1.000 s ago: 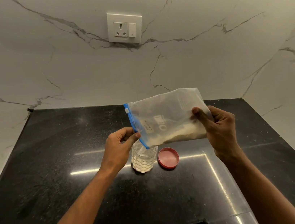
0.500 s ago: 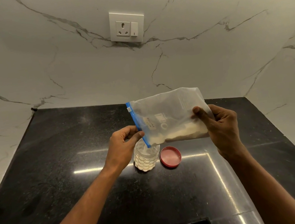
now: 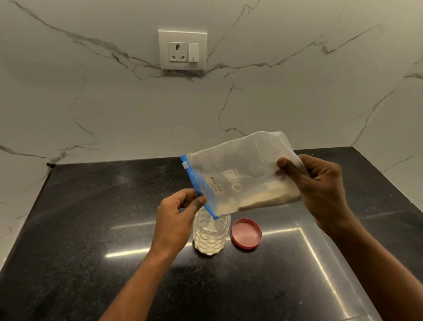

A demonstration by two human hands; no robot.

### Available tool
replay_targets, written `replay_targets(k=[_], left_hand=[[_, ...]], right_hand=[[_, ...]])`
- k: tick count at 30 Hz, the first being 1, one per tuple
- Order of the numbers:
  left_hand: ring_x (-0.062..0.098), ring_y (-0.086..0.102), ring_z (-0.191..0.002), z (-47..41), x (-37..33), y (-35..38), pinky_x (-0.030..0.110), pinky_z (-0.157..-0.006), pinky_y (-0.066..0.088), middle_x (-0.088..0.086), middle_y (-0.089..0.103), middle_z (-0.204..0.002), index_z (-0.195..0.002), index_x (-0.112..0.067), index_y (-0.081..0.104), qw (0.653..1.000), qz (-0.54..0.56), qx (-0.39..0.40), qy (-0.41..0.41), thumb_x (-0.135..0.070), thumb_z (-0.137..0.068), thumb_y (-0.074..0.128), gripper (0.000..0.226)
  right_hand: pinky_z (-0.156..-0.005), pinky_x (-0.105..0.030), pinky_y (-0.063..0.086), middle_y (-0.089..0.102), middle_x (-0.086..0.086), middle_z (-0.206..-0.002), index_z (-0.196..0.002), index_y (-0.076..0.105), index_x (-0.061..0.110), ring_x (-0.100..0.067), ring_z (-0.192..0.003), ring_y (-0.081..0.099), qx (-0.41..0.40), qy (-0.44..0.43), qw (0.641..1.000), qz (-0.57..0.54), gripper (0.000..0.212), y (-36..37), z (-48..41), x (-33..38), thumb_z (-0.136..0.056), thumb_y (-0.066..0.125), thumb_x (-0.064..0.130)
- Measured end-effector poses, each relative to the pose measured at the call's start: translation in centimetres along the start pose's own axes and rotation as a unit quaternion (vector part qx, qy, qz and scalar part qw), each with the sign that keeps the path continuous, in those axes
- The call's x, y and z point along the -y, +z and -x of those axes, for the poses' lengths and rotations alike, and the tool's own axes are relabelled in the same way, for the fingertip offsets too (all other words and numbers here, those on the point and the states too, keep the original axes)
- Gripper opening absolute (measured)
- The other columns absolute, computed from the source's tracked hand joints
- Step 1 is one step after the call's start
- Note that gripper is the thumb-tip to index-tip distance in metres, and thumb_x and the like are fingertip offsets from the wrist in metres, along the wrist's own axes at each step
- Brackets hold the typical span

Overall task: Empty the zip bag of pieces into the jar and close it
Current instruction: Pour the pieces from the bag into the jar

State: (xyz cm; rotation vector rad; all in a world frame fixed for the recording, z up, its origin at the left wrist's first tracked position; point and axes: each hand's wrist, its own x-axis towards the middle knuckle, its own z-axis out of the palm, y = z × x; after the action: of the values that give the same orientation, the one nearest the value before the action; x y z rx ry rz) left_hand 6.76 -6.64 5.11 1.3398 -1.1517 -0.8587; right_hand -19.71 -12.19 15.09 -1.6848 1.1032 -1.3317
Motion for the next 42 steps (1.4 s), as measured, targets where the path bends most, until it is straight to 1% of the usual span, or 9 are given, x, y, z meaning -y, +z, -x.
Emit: replay_targets(k=[6, 14, 18, 23, 26, 29, 33, 36, 42], left_hand=[[0.012, 0.078, -0.1, 0.02, -0.25, 0.19, 0.026, -0.086, 0.064, -0.003, 0.082, -0.106, -0.115, -0.013, 0.077, 1.0, 0.007, 0.001, 0.001, -0.015, -0.099, 0.072, 0.017], [0.01, 0.077, -0.099, 0.0, -0.34, 0.3, 0.023, -0.084, 0.063, -0.006, 0.081, -0.105, -0.113, -0.017, 0.078, 1.0, 0.0, 0.009, 0.007, -0.018, -0.099, 0.072, 0.016], [0.01, 0.078, -0.1, 0.01, -0.38, 0.21, 0.023, -0.084, 0.063, -0.005, 0.081, -0.106, -0.113, -0.017, 0.078, 1.0, 0.007, 0.005, 0.004, -0.016, -0.098, 0.072, 0.016], [0.009, 0.078, -0.101, 0.06, -0.33, 0.2, 0.023, -0.086, 0.064, -0.004, 0.081, -0.107, -0.114, -0.015, 0.078, 1.0, 0.016, 0.002, -0.002, -0.015, -0.098, 0.072, 0.017], [0.01, 0.078, -0.102, 0.08, -0.3, 0.3, 0.025, -0.087, 0.064, -0.004, 0.082, -0.107, -0.114, -0.014, 0.078, 1.0, 0.018, 0.002, -0.002, -0.014, -0.098, 0.072, 0.017], [0.012, 0.078, -0.102, 0.11, -0.24, 0.31, 0.028, -0.088, 0.064, -0.003, 0.082, -0.108, -0.115, -0.013, 0.078, 1.0, 0.017, 0.001, -0.003, -0.015, -0.098, 0.072, 0.018], [0.012, 0.078, -0.102, 0.27, -0.15, 0.33, 0.03, -0.089, 0.065, -0.004, 0.082, -0.106, -0.113, -0.015, 0.078, 1.0, 0.018, 0.001, -0.007, -0.015, -0.098, 0.072, 0.016], [0.013, 0.078, -0.102, 0.32, -0.08, 0.4, 0.032, -0.089, 0.065, -0.004, 0.082, -0.106, -0.114, -0.015, 0.078, 1.0, 0.011, 0.002, -0.008, -0.016, -0.099, 0.072, 0.017], [0.013, 0.077, -0.1, 0.31, -0.05, 0.5, 0.033, -0.089, 0.065, -0.005, 0.081, -0.105, -0.113, -0.018, 0.078, 1.0, 0.003, 0.003, -0.012, -0.017, -0.099, 0.072, 0.015]], right_hand=[[-0.057, -0.019, 0.055, 0.075, 0.003, -0.08, -0.083, 0.078, 0.022, -0.008, -0.067, 0.067, -0.018, -0.008, 1.0, 0.01, 0.018, -0.09, -0.09, 0.27, -0.097, 0.07, 0.03], [-0.055, -0.018, 0.052, 0.073, 0.003, -0.076, -0.084, 0.077, 0.013, -0.006, -0.064, 0.065, -0.021, -0.011, 1.0, 0.008, 0.023, -0.1, -0.21, 0.49, -0.097, 0.07, 0.03], [-0.056, -0.02, 0.054, 0.074, 0.001, -0.079, -0.083, 0.077, 0.019, -0.008, -0.065, 0.065, -0.021, -0.017, 0.999, 0.021, 0.021, -0.04, -0.1, 0.47, -0.097, 0.069, 0.033], [-0.054, -0.027, 0.054, 0.074, 0.001, -0.079, -0.08, 0.077, 0.027, -0.011, -0.063, 0.064, -0.02, -0.032, 0.999, 0.04, 0.021, 0.18, -0.2, 0.73, -0.098, 0.068, 0.035], [-0.056, -0.035, 0.055, 0.073, -0.003, -0.079, -0.079, 0.077, 0.026, -0.022, -0.065, 0.065, -0.026, -0.025, 0.999, 0.041, 0.023, 0.08, -0.32, 0.82, -0.097, 0.068, 0.038], [-0.057, -0.04, 0.054, 0.073, -0.002, -0.078, -0.079, 0.078, 0.027, -0.019, -0.065, 0.065, -0.03, -0.024, 0.998, 0.04, 0.022, -0.07, -0.28, 0.7, -0.097, 0.069, 0.037], [-0.06, -0.056, 0.055, 0.072, -0.008, -0.082, -0.08, 0.077, 0.023, -0.037, -0.072, 0.063, -0.021, -0.02, 0.999, 0.041, 0.024, -0.13, -0.18, 0.39, -0.096, 0.068, 0.038], [-0.06, -0.052, 0.055, 0.071, -0.008, -0.081, -0.081, 0.076, 0.019, -0.032, -0.069, 0.064, -0.011, -0.017, 0.999, 0.042, 0.026, -0.13, -0.21, 0.35, -0.095, 0.068, 0.039], [-0.059, -0.035, 0.056, 0.073, -0.005, -0.08, -0.081, 0.077, 0.021, -0.02, -0.068, 0.067, 0.001, -0.016, 0.999, 0.041, 0.02, -0.08, -0.5, 0.11, -0.096, 0.071, 0.033]])
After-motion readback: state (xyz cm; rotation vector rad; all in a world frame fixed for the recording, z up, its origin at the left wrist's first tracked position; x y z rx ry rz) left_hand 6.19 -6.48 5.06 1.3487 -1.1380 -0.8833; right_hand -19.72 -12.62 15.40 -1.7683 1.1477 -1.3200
